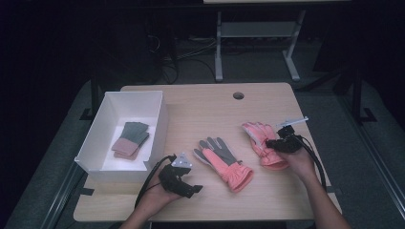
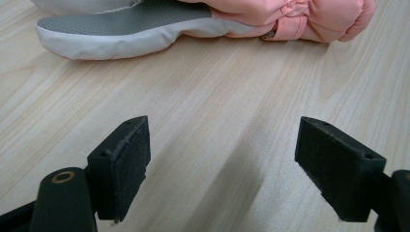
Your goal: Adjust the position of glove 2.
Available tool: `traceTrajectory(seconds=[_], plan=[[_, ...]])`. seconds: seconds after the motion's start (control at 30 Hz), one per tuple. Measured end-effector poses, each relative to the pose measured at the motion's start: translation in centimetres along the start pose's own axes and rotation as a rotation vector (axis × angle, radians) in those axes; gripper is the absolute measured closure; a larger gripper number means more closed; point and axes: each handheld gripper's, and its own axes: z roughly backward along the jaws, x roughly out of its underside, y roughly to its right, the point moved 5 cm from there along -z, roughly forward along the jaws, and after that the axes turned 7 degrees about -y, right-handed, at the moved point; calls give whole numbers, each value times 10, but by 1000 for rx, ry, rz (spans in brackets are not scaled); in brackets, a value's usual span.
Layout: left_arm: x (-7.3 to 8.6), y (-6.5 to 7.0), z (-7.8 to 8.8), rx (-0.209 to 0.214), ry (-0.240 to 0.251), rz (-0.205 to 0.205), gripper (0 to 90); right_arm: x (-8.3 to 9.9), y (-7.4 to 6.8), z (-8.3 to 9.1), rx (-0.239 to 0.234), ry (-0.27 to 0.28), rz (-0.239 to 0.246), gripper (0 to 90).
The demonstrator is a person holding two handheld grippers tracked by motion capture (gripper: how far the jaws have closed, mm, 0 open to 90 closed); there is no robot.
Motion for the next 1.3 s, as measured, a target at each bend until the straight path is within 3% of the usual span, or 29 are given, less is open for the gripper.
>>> traceTrajectory(seconds=[0.27,0.4,0.73,0.9,1.07,1.3], plan=[[1,-2,2,-5,-8,-14,203,-1,0,9,-24,22,-3,886],[0,-2,2,-3,5,-2,203,-2,-1,14,-30,28,2,887],[0,-2,2,-5,1,-7,203,-9,-4,38,-66,87,18,886],[0,-1,2,1,6,-6,203,-9,-6,47,-81,89,29,886],[0,-2,3,1,-6,-19,203,-12,-11,58,-105,107,35,886],[-1,-2,3,3,7,-4,202,-15,-20,63,-136,115,56,886]])
